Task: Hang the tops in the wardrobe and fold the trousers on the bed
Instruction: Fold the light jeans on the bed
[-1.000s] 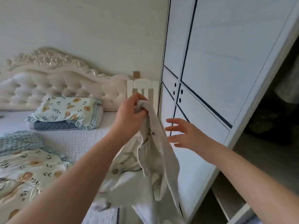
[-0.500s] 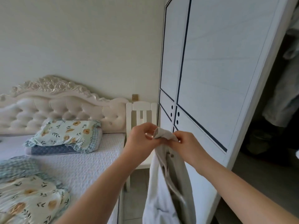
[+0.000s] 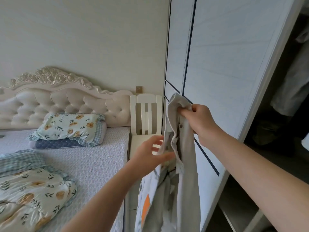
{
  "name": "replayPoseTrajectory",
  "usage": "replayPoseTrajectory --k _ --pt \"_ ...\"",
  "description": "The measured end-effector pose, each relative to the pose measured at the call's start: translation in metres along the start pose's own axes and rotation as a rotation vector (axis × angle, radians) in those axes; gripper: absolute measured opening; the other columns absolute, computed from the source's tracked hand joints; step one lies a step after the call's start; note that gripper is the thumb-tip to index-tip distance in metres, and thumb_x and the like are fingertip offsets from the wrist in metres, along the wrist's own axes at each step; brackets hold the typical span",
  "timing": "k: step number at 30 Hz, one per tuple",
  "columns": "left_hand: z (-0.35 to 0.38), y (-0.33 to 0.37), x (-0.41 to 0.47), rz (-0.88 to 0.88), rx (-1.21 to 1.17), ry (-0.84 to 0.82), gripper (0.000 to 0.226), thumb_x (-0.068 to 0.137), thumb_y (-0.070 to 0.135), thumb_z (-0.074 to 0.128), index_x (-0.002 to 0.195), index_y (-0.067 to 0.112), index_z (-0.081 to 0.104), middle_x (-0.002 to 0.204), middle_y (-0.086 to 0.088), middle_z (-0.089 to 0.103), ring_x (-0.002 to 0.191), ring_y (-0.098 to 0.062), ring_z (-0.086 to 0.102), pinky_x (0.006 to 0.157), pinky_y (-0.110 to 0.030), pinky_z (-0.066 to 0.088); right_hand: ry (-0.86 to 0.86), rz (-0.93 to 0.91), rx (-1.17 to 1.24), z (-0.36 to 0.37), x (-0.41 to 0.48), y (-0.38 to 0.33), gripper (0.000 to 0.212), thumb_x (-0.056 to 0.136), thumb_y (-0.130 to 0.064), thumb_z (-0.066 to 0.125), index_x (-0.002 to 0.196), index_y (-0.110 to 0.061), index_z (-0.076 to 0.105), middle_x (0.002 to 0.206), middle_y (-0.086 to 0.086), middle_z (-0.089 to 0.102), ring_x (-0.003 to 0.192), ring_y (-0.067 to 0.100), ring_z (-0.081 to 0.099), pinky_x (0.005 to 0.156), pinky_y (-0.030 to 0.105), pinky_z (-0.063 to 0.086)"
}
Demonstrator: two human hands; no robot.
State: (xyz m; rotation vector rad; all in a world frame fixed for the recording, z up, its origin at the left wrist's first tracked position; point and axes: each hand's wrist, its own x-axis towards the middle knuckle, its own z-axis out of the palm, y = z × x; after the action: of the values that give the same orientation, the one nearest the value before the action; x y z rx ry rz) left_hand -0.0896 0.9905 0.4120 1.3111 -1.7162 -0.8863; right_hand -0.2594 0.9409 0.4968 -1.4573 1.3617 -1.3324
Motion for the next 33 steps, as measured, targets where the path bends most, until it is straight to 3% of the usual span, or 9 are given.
replayPoseTrajectory --k 5,9,13,17,21,24,27,30,33 --pt "-0.003 -0.028 -0.008 -0.050 0.245 -0.028 0.052 0.085 0.023 0.074 0.131 0.027 0.051 0.125 0.014 0.055 0.110 -0.004 0.055 0.091 -0.020 0.046 -0.030 0.001 0.120 -0.010 0.000 -0.018 0.013 0.087 -0.025 0.066 0.095 -0.019 0.058 0.085 0.008 0.051 0.077 0.021 0.049 0.070 0.037 0.042" --pt "-0.013 -0.068 -0.019 -0.175 0.408 -0.095 0.022 0.093 0.011 0.058 0.105 0.029 0.065 0.102 0.008 0.068 0.097 -0.011 0.065 0.088 -0.022 0.053 -0.033 0.017 0.211 -0.029 0.002 -0.033 0.019 0.088 -0.027 0.069 0.093 -0.009 0.066 0.085 0.008 0.066 0.077 0.021 0.064 0.072 0.039 0.054" --pt "-0.019 -0.114 -0.033 -0.265 0.580 -0.155 0.015 0.097 0.017 0.057 0.106 0.022 0.068 0.107 0.005 0.071 0.093 -0.003 0.064 0.072 -0.002 0.044 -0.008 0.020 0.229 -0.041 0.003 -0.038 0.016 0.088 -0.028 0.069 0.090 -0.012 0.068 0.088 0.004 0.071 0.081 0.020 0.068 0.075 0.040 0.058" --pt "-0.013 -0.139 -0.044 -0.356 0.557 -0.222 0.036 0.094 0.031 0.063 0.127 0.019 0.058 0.122 0.005 0.062 0.104 -0.006 0.059 0.093 -0.014 0.045 0.014 0.014 0.233 -0.044 0.002 -0.042 0.021 0.088 -0.027 0.069 0.096 -0.007 0.068 0.091 0.007 0.071 0.084 0.021 0.068 0.070 0.035 0.058" --pt "0.016 -0.139 -0.045 -0.353 0.467 -0.273 0.049 0.092 0.038 0.065 0.135 0.020 0.050 0.129 0.005 0.058 0.111 -0.007 0.055 0.100 -0.020 0.043 0.037 0.014 0.218 -0.040 0.001 -0.046 0.033 0.087 -0.025 0.068 0.105 0.002 0.065 0.092 0.009 0.068 0.084 0.022 0.066 0.071 0.035 0.057" --pt "0.038 -0.139 -0.046 -0.322 0.455 -0.287 0.050 0.091 0.040 0.065 0.136 0.025 0.047 0.127 0.007 0.058 0.109 -0.006 0.056 0.099 -0.020 0.044 0.053 0.021 0.251 -0.039 0.001 -0.049 0.028 0.085 -0.022 0.069 0.105 -0.003 0.065 0.091 0.010 0.067 0.083 0.023 0.065 0.079 0.042 0.057" --pt "0.051 -0.135 -0.046 -0.307 0.510 -0.221 0.011 0.097 0.026 0.056 0.106 0.032 0.054 0.106 0.008 0.065 0.091 -0.009 0.063 0.086 -0.024 0.053 0.060 0.010 0.258 -0.040 0.002 -0.050 0.018 0.084 -0.021 0.068 0.098 -0.011 0.064 0.087 0.008 0.065 0.078 0.021 0.064 0.070 0.037 0.057" --pt "0.045 -0.132 -0.040 -0.305 0.538 -0.088 0.030 0.097 0.015 0.047 0.073 0.033 0.050 0.083 0.008 0.065 0.080 -0.013 0.064 0.073 -0.026 0.054 0.086 0.003 0.249 -0.045 0.003 -0.049 0.014 0.083 -0.020 0.068 0.094 -0.014 0.060 0.084 0.009 0.060 0.074 0.022 0.059 0.065 0.033 0.051" --pt "0.017 -0.123 -0.025 -0.321 0.417 0.050 0.031 0.094 0.008 0.049 0.071 0.026 0.058 0.077 0.003 0.065 0.077 -0.017 0.063 0.065 -0.026 0.050 0.160 0.004 0.217 -0.053 0.007 -0.045 0.017 0.080 -0.019 0.066 0.092 -0.020 0.055 0.086 0.007 0.050 0.077 0.021 0.049 0.068 0.035 0.042"
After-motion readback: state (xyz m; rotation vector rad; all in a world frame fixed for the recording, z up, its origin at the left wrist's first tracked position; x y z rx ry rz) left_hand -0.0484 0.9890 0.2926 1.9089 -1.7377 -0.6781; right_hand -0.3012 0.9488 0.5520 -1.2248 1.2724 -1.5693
